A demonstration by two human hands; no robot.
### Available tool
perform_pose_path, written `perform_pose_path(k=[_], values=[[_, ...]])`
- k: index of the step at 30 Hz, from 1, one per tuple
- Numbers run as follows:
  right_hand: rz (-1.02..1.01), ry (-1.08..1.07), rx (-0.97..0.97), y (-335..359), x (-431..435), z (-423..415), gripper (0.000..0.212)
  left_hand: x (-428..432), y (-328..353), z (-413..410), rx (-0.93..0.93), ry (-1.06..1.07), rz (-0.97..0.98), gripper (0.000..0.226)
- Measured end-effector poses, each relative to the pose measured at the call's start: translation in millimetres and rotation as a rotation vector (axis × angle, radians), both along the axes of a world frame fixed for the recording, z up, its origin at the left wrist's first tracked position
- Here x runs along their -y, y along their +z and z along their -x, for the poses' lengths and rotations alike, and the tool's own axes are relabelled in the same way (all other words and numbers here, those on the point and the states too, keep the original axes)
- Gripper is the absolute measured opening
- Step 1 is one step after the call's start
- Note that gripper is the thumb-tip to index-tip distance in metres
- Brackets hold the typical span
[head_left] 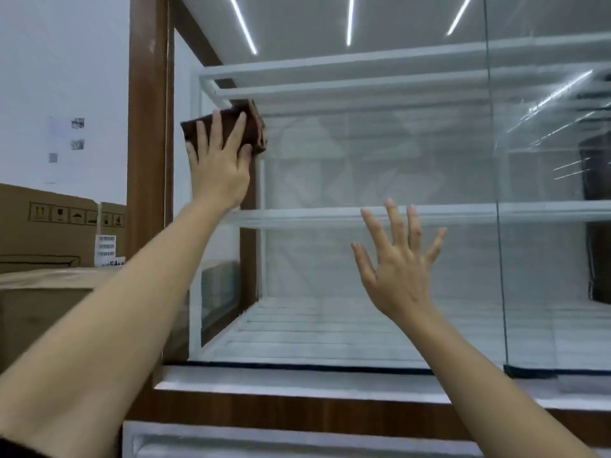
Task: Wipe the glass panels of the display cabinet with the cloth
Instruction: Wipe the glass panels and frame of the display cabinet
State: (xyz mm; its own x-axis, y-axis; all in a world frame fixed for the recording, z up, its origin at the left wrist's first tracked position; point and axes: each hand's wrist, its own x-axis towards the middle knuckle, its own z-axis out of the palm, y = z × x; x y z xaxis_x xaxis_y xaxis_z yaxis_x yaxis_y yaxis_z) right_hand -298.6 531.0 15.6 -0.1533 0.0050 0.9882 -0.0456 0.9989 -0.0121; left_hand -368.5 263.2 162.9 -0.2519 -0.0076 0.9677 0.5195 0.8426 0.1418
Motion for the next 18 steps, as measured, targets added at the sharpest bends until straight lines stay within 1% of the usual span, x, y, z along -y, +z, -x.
perform_pose_path(k=[1,3,5,6,8,9,10,11,13,15,16,17,18], values=[[0.011,0.001,0.013,-11.2,-2.4,-1.5,0.054,-1.7,-7.7,0.0,0.007,-0.005,-0.004,0.053],[0.020,0.000,0.022,-33.8,-8.7,-3.4,0.056,-8.5,-56.2,0.2,-0.037,-0.017,0.003,0.052],[0.005,-0.009,0.034,-58.4,-13.1,-4.1,0.058,-15.6,-137.6,-3.6,-0.056,-0.029,0.002,0.053],[-0.002,-0.016,0.038,-69.5,-14.2,-3.8,0.059,-20.6,-187.1,-6.7,-0.037,-0.035,0.008,0.054],[-0.010,-0.031,0.058,-86.0,-17.1,-3.7,0.061,-31.7,-274.0,-18.3,0.008,-0.032,0.079,0.054],[-0.015,-0.032,0.077,-91.4,-18.9,-4.3,0.062,-33.8,-299.1,-21.6,0.025,-0.026,0.122,0.055],[-0.022,-0.031,0.093,-94.8,-20.7,-4.5,0.063,-32.8,-303.8,-21.6,0.043,-0.035,0.153,0.055],[-0.031,-0.032,0.106,-97.0,-22.3,-4.6,0.064,-29.0,-289.1,-19.9,0.044,-0.050,0.157,0.055],[-0.052,-0.038,0.128,-99.6,-24.2,-4.4,0.065,-18.6,-221.2,-15.6,0.020,-0.062,0.101,0.054],[-0.056,-0.041,0.132,-100.5,-24.3,-3.9,0.065,-6.1,-145.6,-11.7,0.039,-0.031,0.050,0.053],[-0.055,-0.035,0.132,-100.3,-24.2,-3.2,0.066,-1.1,-120.4,-9.0,0.047,-0.011,0.036,0.053],[-0.054,-0.019,0.132,-100.5,-24.3,-3.2,0.066,0.4,-109.3,-8.0,0.055,0.003,0.028,0.053],[-0.050,0.009,0.130,-100.7,-25.3,-3.8,0.066,-0.7,-112.6,-7.6,0.051,0.005,0.028,0.053]])
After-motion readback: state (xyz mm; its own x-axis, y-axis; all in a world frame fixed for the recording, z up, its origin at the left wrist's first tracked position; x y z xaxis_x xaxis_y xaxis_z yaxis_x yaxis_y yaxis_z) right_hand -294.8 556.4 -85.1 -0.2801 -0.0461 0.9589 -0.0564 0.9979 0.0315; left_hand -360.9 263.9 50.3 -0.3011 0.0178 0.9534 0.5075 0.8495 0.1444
